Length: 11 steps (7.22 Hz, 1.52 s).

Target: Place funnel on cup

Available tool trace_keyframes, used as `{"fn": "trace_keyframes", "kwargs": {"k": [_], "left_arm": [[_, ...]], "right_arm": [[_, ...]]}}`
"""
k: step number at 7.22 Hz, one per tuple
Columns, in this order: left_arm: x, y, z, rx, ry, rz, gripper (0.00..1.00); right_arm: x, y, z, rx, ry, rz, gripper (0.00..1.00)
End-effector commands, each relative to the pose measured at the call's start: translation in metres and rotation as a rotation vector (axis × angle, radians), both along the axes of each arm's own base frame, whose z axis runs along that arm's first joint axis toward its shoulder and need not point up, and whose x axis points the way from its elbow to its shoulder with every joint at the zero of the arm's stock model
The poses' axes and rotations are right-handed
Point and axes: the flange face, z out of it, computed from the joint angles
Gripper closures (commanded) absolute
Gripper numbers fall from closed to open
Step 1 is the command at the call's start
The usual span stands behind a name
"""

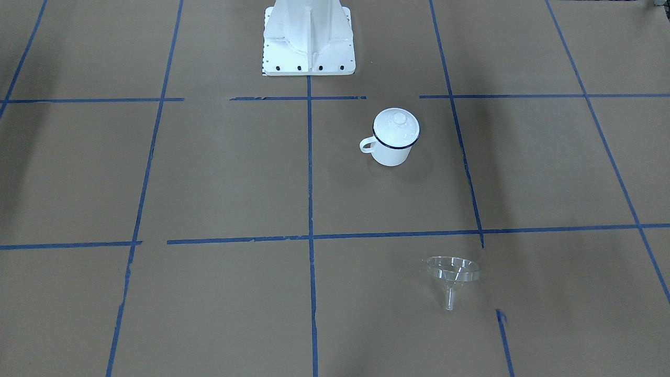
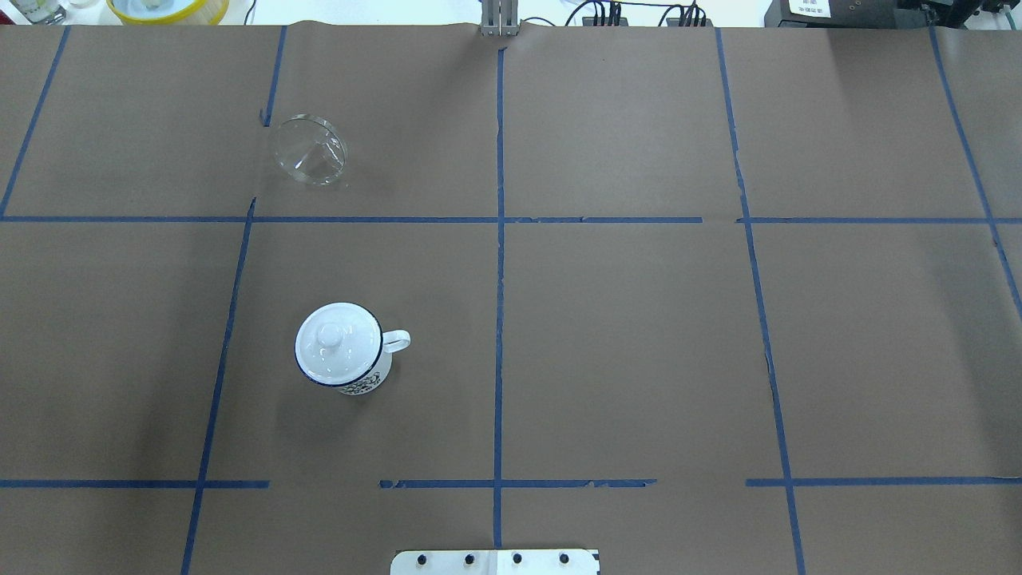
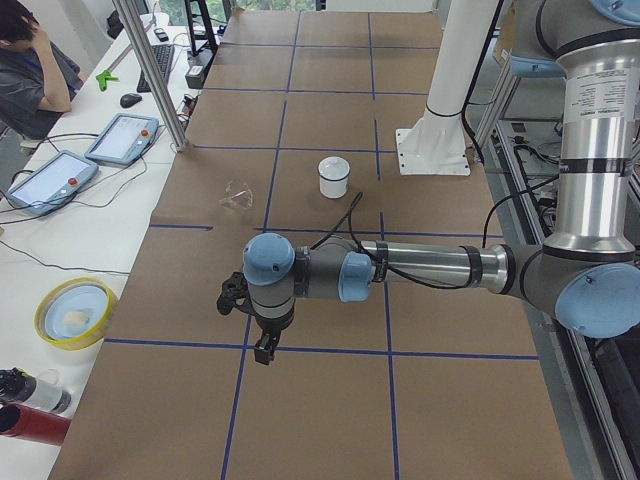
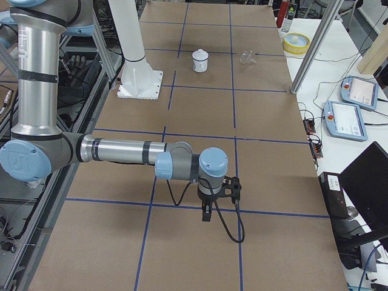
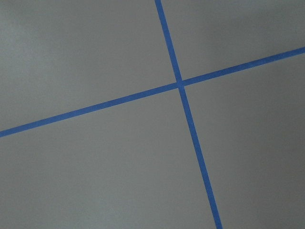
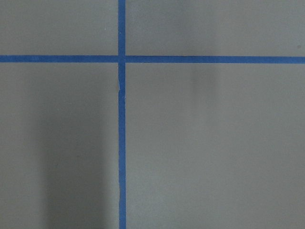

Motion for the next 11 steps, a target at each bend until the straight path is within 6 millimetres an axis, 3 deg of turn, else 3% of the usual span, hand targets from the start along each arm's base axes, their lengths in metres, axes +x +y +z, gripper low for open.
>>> {"fn": "trace_keyframes", "kwargs": {"k": [1, 3, 4, 6, 7, 9, 10, 11], "left_arm": [[0.002, -0.004, -0.010, 0.050, 0.023, 0.005, 0.00], [0.013, -0.004, -0.019, 0.051, 0.126, 0.017, 0.00], [0.014, -0.005, -0.045, 0.096, 0.135, 0.018, 0.00], [0.013, -0.043, -0.079, 0.218, 0.119, 0.026, 0.00], [0.011, -0.049, -0.097, 0.312, 0.120, 0.023, 0.00], [0.013, -0.028, -0.088, 0.298, 0.158, -0.111, 0.00], [0.045, -0.034, -0.097, 0.267, 0.194, -0.125, 0.00], [0.086, -0.034, -0.126, 0.201, 0.196, -0.178, 0.00]], "right_arm": [[0.000, 0.000, 0.000, 0.000, 0.000, 0.000, 0.00], [0.000, 0.000, -0.001, 0.001, 0.000, 0.000, 0.00], [0.000, 0.000, 0.000, 0.000, 0.000, 0.000, 0.00], [0.000, 0.000, 0.000, 0.000, 0.000, 0.000, 0.00], [0.000, 0.000, 0.000, 0.000, 0.000, 0.000, 0.00], [0.000, 0.000, -0.001, 0.001, 0.000, 0.000, 0.00], [0.000, 0.000, -0.001, 0.001, 0.000, 0.000, 0.00], [0.000, 0.000, -0.001, 0.001, 0.000, 0.000, 0.00]]}}
